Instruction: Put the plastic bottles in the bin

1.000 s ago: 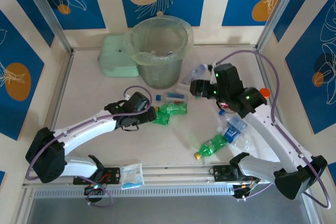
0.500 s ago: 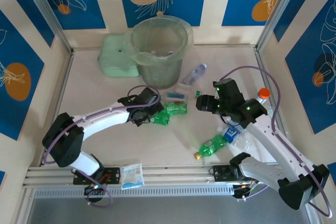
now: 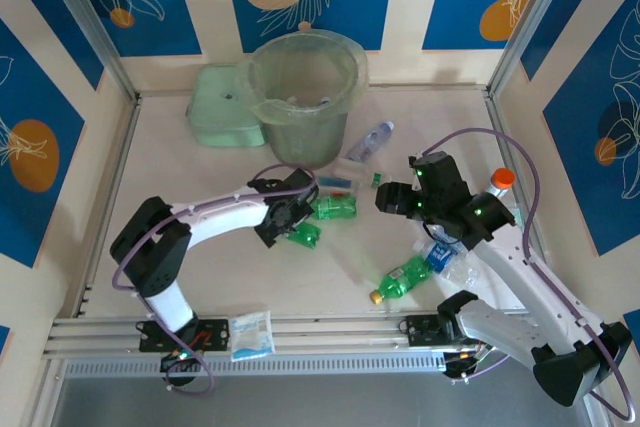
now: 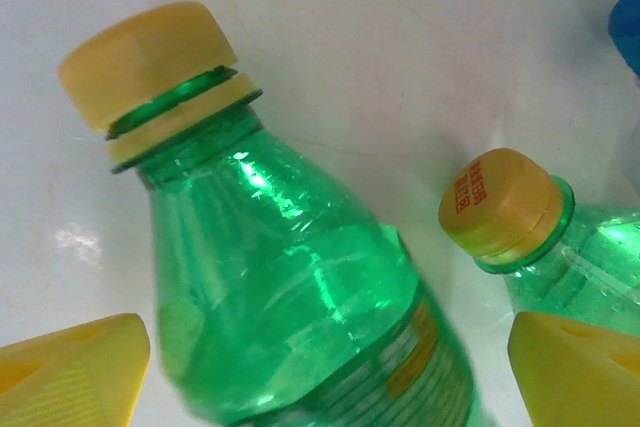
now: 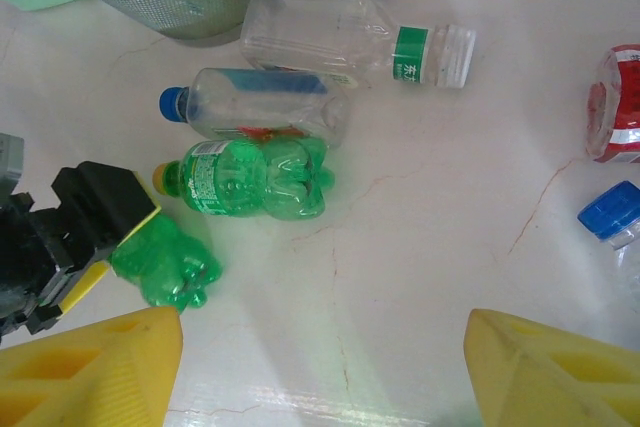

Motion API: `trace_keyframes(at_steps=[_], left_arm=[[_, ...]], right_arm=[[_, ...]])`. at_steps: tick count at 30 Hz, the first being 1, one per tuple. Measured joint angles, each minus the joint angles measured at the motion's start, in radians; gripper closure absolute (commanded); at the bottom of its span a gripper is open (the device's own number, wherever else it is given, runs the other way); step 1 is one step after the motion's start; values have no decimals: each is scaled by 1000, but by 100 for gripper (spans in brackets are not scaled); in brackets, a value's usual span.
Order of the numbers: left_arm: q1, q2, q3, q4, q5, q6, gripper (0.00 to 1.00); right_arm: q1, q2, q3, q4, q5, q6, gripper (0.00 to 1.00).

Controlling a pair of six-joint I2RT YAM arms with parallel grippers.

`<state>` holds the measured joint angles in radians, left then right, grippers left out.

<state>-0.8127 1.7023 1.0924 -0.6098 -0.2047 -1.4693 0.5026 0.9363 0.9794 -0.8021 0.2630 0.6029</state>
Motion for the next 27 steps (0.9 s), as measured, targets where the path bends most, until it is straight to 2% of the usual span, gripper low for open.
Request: trace_keyframes(at_steps=[4,11,27], left_arm=[[0,42,32,-1,-6,8,12],[0,56,20,0,-6,11,13],[-1,28,-66,-3,-19,41,33]], right_arm=[[0,-10,-2,-4,0,0,25],[-13,-46,-21,-33,0,0,25],[-47,-72,-22,-55,0,-1,27]])
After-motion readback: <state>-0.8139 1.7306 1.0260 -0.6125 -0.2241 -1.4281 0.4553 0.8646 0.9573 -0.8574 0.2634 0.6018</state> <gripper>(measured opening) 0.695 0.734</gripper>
